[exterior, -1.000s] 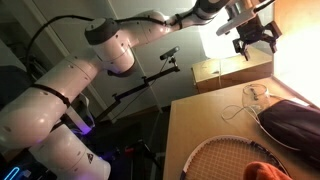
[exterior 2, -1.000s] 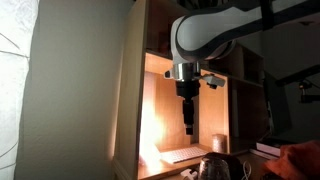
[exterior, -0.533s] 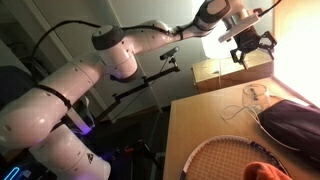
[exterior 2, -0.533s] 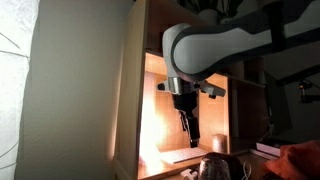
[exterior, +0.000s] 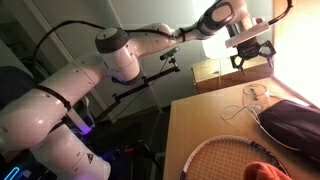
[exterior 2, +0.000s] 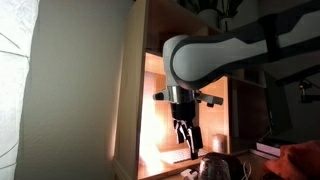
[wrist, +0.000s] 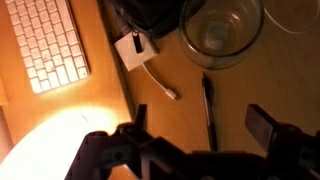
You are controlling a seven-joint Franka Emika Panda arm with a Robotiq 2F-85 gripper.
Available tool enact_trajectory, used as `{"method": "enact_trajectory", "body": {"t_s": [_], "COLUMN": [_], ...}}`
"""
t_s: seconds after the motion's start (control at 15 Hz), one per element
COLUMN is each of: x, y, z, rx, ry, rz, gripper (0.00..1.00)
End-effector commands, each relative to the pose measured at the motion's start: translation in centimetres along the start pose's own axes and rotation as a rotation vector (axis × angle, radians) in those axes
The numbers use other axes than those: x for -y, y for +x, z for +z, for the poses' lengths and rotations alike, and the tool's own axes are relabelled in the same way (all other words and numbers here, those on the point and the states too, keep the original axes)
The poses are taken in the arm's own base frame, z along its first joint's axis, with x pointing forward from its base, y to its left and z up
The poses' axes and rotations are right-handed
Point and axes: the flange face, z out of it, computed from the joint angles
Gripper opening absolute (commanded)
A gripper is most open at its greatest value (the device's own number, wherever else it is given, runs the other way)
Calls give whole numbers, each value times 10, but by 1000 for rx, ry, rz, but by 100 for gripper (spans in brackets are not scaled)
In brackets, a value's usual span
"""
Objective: Use the towel to wipe the monitor and put the pen in the jar
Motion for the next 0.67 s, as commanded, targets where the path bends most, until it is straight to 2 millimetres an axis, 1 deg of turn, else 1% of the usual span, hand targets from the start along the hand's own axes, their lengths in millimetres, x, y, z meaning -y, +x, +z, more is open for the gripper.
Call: {"method": "enact_trajectory", "body": {"t_s": [0.0, 0.07, 0.13, 0.6], "x": [-11, -11, -6, -7], "y": [-2, -3, -4, -3], "z": [-3, -3, 5, 4], "rx": [-73, -59, -30, -33], "ry": [17, 9, 19, 17], "rz": [-57, -27, -29, -31], "gripper": [100, 100, 100, 100]}}
